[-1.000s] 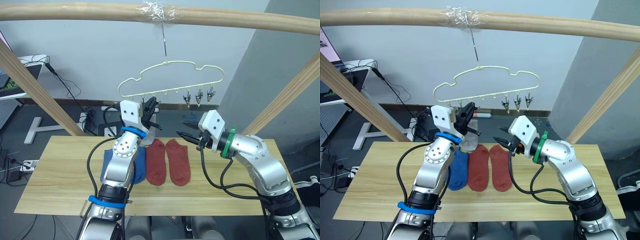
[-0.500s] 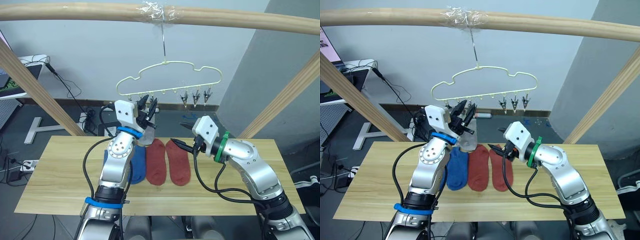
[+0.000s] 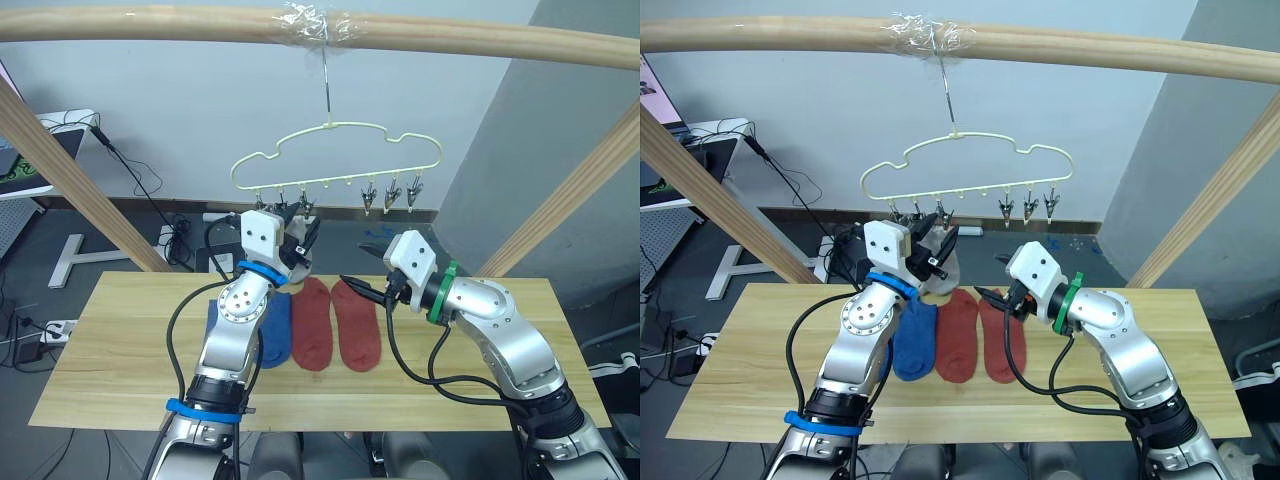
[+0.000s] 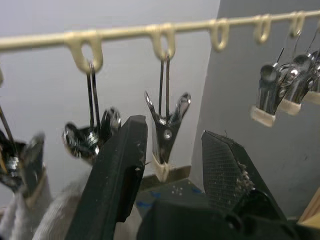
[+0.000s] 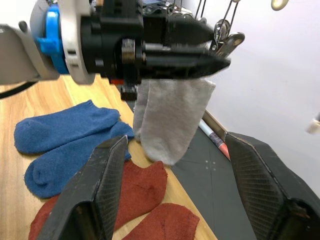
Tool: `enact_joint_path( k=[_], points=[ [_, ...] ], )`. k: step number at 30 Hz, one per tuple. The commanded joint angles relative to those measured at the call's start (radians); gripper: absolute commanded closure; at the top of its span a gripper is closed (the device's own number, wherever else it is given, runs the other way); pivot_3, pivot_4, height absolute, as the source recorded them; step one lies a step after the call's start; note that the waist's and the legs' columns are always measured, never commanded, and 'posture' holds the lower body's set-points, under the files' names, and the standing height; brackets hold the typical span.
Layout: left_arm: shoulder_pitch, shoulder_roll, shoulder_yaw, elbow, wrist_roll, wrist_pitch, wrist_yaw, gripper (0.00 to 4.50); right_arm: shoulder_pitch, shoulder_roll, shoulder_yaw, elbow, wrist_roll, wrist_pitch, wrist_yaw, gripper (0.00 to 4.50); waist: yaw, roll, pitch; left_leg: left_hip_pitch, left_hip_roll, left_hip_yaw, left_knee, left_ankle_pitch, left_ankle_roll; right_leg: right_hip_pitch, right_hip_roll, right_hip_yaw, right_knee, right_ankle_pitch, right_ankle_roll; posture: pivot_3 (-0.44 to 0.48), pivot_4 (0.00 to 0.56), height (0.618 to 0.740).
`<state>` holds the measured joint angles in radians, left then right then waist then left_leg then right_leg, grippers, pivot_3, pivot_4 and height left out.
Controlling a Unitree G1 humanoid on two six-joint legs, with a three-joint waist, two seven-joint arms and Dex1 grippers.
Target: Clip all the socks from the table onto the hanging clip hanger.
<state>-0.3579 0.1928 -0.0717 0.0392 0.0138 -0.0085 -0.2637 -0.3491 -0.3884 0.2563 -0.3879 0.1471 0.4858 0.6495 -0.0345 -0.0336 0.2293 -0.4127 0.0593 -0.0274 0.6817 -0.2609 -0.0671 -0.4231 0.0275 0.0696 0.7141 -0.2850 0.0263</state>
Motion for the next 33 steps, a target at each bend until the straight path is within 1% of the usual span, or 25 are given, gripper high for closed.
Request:
enact_joint_path(
  k=[1, 13, 32, 33],
  points=[
    [-0.015, -0.014, 0.003, -0.023, 0.011, 0.003, 0.027, 2.40, -0.017, -0.002, -0.025, -0.024, 0.019, -0.013, 0.004, 1.28, 0.000, 0.000, 0.000, 0.000, 0.000, 0.000, 0.000, 0.000, 0.000, 0.000, 0.000, 0.000, 0.000, 0.000, 0.000, -0.050, 0.173, 0.694],
    [-0.056, -0.034, 0.005, -0.009, 0.048, -0.020, 0.097, 2.40, -0.023, -0.010, -0.037, -0.015, 0.034, -0.015, 0.019, 1.28, 0.000, 0.000, 0.000, 0.000, 0.000, 0.000, 0.000, 0.000, 0.000, 0.000, 0.000, 0.000, 0.000, 0.000, 0.000, -0.053, 0.174, 0.694],
    [-0.087, -0.056, 0.007, 0.007, 0.040, -0.015, 0.104, 2.40, -0.047, -0.017, -0.042, 0.013, 0.045, -0.038, 0.038, 1.28, 0.000, 0.000, 0.000, 0.000, 0.000, 0.000, 0.000, 0.000, 0.000, 0.000, 0.000, 0.000, 0.000, 0.000, 0.000, -0.054, 0.172, 0.694],
    [-0.089, -0.056, 0.007, 0.009, 0.039, -0.019, 0.103, 2.58, -0.047, -0.017, -0.042, 0.013, 0.045, -0.039, 0.039, 1.28, 0.000, 0.000, 0.000, 0.000, 0.000, 0.000, 0.000, 0.000, 0.000, 0.000, 0.000, 0.000, 0.001, 0.000, 0.000, -0.054, 0.172, 0.694]
  ],
)
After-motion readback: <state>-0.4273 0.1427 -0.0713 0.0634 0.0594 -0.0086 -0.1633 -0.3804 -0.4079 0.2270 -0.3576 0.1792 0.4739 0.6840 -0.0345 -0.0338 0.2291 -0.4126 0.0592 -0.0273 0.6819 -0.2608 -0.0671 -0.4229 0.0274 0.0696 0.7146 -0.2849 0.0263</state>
